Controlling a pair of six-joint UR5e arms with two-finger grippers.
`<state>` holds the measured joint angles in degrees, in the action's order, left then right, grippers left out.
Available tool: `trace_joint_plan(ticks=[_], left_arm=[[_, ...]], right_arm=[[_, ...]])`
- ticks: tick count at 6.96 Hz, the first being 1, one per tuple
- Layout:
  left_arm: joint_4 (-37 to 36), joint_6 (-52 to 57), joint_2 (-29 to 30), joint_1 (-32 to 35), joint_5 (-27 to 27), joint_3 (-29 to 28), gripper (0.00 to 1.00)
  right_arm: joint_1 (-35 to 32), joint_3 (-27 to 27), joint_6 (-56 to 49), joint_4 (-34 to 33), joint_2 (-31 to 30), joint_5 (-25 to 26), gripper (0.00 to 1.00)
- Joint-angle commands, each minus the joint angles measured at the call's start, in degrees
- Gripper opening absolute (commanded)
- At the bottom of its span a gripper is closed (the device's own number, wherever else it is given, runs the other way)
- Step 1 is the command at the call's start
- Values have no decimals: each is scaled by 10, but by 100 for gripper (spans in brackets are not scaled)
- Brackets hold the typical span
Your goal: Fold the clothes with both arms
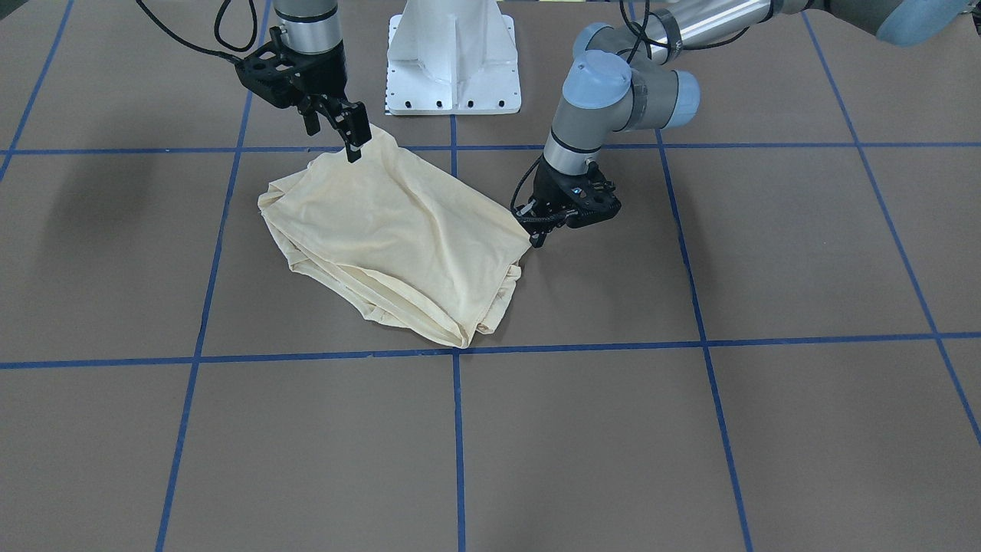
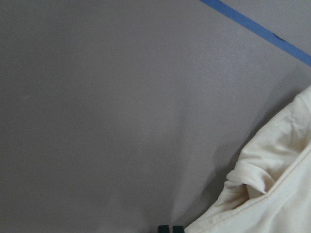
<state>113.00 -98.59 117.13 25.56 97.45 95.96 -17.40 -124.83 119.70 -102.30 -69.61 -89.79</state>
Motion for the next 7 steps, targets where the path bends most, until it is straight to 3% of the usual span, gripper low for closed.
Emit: trace_joint_plan(ticks=[1, 3, 5, 6, 7], left_arm=[[-1, 4, -2, 2, -1, 4, 0], [1, 101, -31, 30, 0, 44, 0], [10, 218, -30, 104, 4, 25, 0], [45, 248, -18, 135, 4, -20, 0], [136, 260, 14, 161, 4, -120, 0]], right_arm=[[1, 8, 0, 9, 0, 0, 100], [1, 8, 1, 9, 1, 1, 100], [0, 10, 0, 9, 10, 4, 100], [-1, 10, 0, 9, 12, 4, 100], [-3, 13, 0, 9, 11, 4, 100]])
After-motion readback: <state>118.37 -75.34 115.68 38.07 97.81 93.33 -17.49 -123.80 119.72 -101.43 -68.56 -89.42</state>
